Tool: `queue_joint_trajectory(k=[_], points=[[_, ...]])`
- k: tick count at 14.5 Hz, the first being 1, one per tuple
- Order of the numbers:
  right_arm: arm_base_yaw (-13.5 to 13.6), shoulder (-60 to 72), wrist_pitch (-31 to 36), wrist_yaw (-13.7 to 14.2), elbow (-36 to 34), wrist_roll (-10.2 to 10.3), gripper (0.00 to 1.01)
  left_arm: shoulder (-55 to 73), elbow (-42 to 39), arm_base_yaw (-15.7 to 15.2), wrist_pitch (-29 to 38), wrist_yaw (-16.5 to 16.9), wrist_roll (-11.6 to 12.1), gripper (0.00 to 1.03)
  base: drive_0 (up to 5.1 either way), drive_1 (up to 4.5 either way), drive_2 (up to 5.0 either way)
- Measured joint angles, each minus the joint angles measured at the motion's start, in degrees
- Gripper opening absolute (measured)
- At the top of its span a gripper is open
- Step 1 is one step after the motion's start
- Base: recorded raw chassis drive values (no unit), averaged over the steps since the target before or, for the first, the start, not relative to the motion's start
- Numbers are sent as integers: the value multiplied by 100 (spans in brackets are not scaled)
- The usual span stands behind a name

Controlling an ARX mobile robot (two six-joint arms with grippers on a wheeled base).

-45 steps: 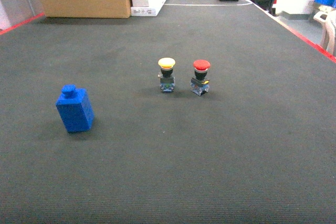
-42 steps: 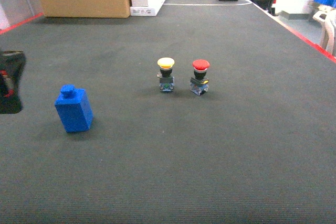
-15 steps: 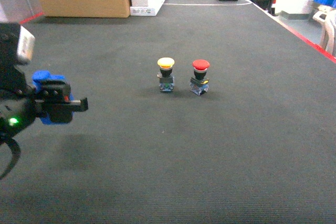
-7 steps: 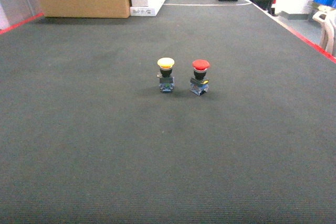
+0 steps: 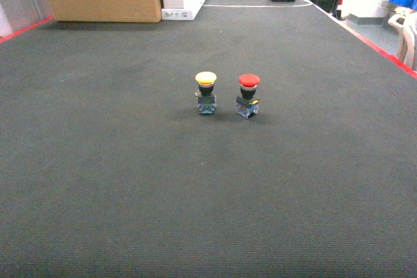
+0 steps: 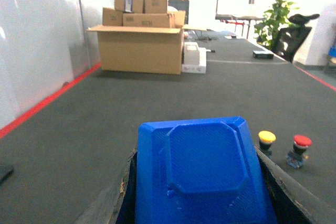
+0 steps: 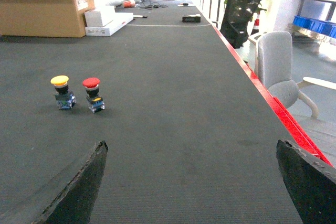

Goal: Pick blue part to blue bin on bottom shelf

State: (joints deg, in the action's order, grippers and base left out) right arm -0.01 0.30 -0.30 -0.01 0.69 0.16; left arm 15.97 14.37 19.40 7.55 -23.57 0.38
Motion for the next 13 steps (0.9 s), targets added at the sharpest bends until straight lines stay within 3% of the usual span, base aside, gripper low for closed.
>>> queue_joint_trajectory(k=[1, 3, 13], points=[[0, 0, 0, 0, 0, -2, 98, -61, -85, 120, 166, -289, 166, 45, 0, 0, 0], [0, 0, 0, 0, 0, -2, 98, -63, -144, 140, 144, -321, 313, 45, 0, 0, 0], [0, 0, 0, 0, 0, -2, 98, -63, -144, 140, 149, -332, 417, 45, 0, 0, 0]])
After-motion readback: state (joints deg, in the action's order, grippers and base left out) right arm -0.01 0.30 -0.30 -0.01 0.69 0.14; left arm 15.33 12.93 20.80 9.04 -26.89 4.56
